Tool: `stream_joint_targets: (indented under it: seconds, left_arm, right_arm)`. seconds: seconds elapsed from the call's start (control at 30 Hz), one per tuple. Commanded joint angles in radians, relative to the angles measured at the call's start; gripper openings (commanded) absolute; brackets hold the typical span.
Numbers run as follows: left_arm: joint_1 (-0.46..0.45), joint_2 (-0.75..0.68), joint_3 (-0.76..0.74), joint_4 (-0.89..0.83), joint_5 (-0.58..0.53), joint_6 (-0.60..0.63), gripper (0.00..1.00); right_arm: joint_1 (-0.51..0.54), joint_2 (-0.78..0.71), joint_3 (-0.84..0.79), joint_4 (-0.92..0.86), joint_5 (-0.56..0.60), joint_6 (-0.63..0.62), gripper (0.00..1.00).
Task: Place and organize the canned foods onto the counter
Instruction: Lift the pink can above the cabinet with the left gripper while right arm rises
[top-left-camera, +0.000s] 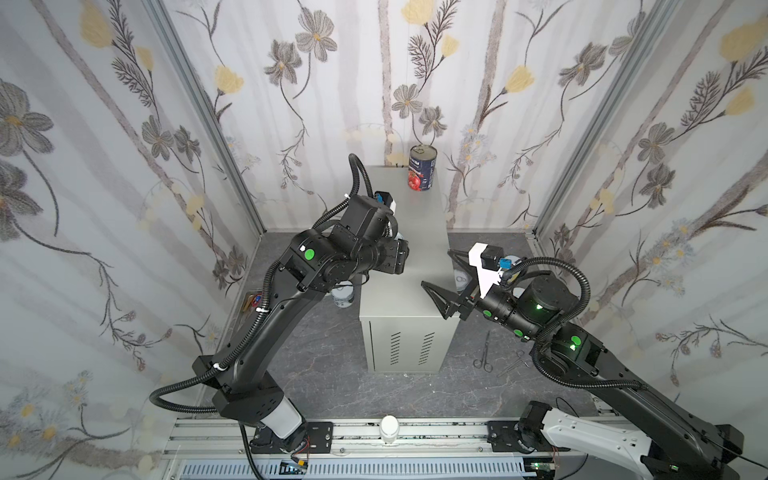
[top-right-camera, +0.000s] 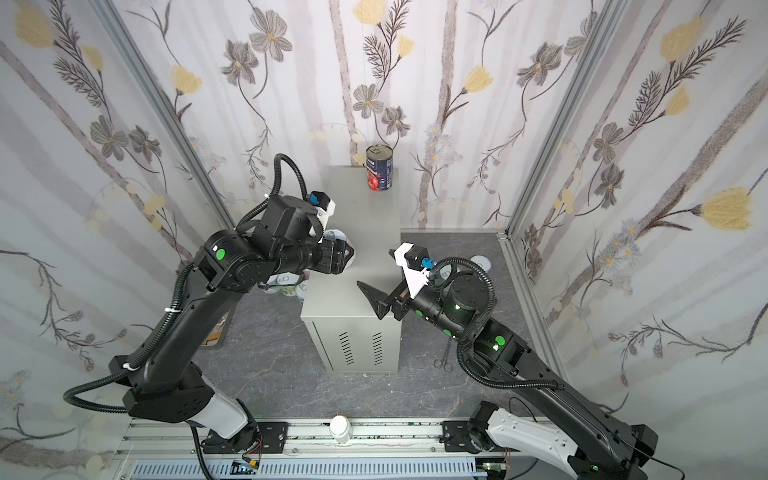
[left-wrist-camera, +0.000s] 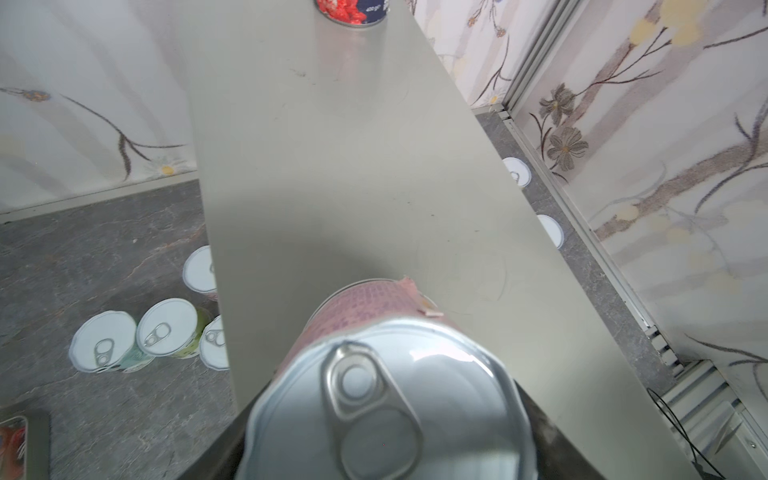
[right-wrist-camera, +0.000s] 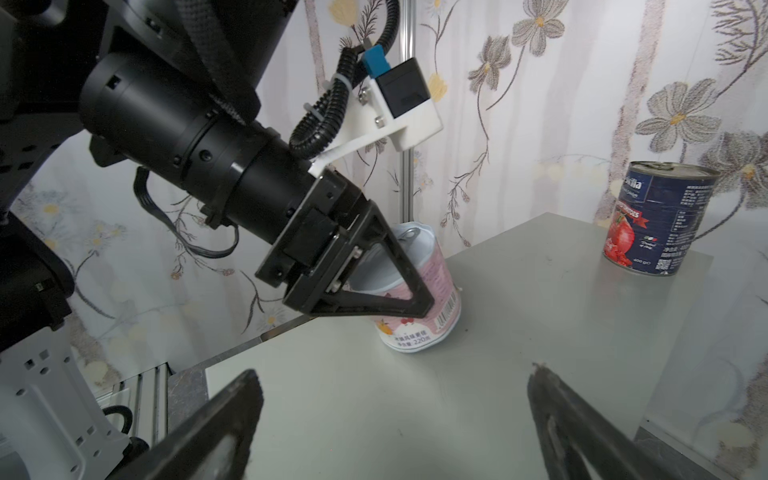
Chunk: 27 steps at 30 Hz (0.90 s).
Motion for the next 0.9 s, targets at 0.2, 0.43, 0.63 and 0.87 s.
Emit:
stream_joint_targets:
  seconds: [0.2, 0.43, 0.63, 0.87]
  left_arm:
    - [-0.004, 0.011, 0.027, 0.05, 0.001, 0.01, 0.61]
    - [-0.004, 0.04, 0.049, 0.046, 0.014, 0.011, 0.73]
    - [-0.004, 0.067, 0.078, 0.053, 0.008, 0.013, 0.84]
    - [-0.004, 0.075, 0.105, 0.059, -0.021, 0.014, 1.0]
  right_arm:
    - [0.021, 0.043, -0.003, 0.03, 0.061, -0.059, 1.0]
    - [0.024, 0.05, -0.011, 0.044, 0.064, -0.055, 1.0]
    - [0.026, 0.056, -0.019, 0.045, 0.075, -0.06, 1.0]
    - [0.026, 0.071, -0.027, 0.077, 0.089, -0.047, 1.0]
